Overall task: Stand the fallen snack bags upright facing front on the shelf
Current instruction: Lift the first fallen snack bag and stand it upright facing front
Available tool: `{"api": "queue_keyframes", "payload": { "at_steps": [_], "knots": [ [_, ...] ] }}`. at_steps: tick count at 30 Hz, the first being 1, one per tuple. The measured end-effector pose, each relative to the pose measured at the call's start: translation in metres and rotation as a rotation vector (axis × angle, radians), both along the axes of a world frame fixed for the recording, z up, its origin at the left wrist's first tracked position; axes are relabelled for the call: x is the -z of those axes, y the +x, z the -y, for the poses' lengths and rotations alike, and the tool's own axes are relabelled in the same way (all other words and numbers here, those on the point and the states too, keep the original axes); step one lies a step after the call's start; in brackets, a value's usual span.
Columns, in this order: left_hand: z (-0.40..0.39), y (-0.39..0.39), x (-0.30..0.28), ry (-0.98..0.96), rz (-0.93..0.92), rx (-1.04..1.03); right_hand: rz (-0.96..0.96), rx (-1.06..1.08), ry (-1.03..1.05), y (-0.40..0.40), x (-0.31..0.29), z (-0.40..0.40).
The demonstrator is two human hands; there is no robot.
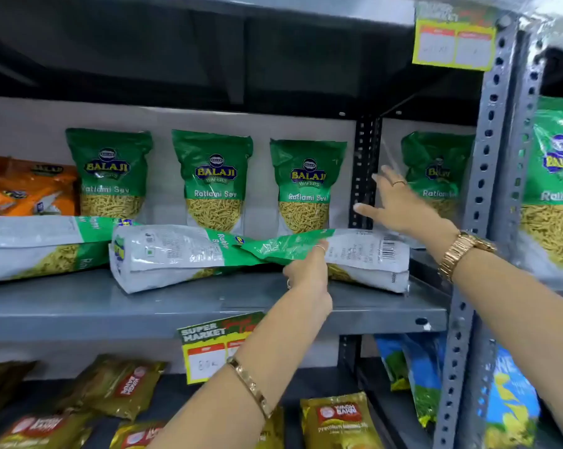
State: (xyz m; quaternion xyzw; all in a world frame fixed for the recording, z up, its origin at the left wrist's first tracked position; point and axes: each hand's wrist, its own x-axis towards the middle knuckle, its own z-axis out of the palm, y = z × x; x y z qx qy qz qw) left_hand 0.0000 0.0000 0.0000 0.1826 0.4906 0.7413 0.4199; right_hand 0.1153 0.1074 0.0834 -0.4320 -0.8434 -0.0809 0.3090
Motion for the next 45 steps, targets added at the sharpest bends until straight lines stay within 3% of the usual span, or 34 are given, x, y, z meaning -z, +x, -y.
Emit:
{"api": "queue_keyframes", "payload": {
  "at_steps": [4, 8, 12, 19, 24, 28, 31, 37, 42, 45],
  "knots": [
    [-0.022, 0.011, -0.008, -0.016, 0.087, 0.129, 0.026, 0.076, -0.329, -0.012, 0.007, -0.026],
    [-0.039, 0.017, -0.012, -0.041, 0.073, 0.19, -0.045, -0.039, -0.672, -0.018, 0.016, -0.047],
    [-0.04, 0.03, -0.008, -0.012, 0.065, 0.097, -0.162, -0.074, -0.676, -0.018, 0.023, -0.057],
    [-0.044, 0.03, -0.001, 0.115, -0.074, 0.004, -0.453, 0.047, -0.588, -0.012, 0.03, -0.051],
    [-0.039, 0.016, -0.015, 0.314, -0.39, -0.066, -0.792, -0.091, -0.67, -0.013, 0.032, -0.032],
    [-0.036, -0.011, -0.028, 0.352, -0.717, -0.068, -1.044, -0.344, -0.804, -0.027, 0.039, -0.016],
    [-0.034, -0.035, -0.032, 0.353, -0.84, 0.0, -1.062, -0.43, -0.795, -0.039, 0.044, -0.012],
    [-0.04, -0.07, -0.023, 0.311, -0.998, 0.091, -0.972, -0.37, -0.738, -0.057, 0.066, -0.015],
    [-0.042, -0.069, -0.019, 0.287, -0.944, 0.124, -1.001, -0.392, -0.646, -0.058, 0.077, -0.01],
    [-0.041, -0.067, -0.024, 0.22, -0.731, 0.176, -0.944, -0.295, -0.523, -0.054, 0.082, -0.005]
  ]
}}
